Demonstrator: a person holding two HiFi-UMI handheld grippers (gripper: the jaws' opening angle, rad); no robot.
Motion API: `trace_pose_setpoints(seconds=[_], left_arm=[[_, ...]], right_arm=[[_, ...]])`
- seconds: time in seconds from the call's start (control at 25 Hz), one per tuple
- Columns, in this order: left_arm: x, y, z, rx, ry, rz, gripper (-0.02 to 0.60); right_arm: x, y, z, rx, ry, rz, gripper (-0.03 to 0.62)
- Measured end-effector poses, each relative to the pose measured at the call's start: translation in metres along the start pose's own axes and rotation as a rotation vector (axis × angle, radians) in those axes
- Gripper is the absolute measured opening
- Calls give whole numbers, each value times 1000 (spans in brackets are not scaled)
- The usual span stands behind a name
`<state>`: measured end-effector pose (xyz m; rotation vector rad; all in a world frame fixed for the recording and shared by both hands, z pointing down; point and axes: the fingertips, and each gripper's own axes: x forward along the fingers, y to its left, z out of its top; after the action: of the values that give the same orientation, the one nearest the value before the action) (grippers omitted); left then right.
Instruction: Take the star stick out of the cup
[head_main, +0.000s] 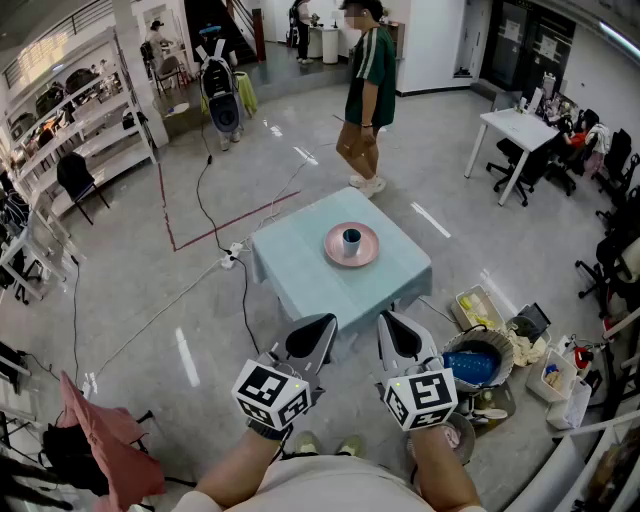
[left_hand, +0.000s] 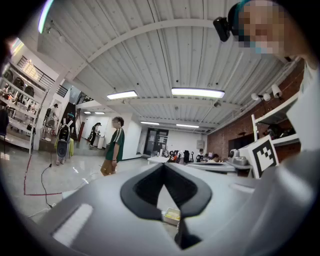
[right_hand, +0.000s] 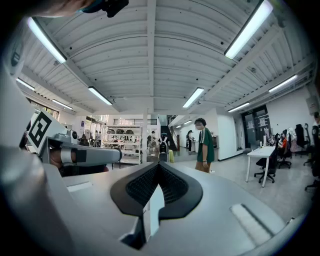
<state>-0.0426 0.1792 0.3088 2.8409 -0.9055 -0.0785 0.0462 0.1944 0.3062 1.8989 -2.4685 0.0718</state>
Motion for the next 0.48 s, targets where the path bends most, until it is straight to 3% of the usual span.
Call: trace_pose_setpoints(seconds=[0.48], left_arm=[[3,-2,-8,-19,11,-1,6]], right_arm=[[-4,-1,-3,67,-23,27,11]])
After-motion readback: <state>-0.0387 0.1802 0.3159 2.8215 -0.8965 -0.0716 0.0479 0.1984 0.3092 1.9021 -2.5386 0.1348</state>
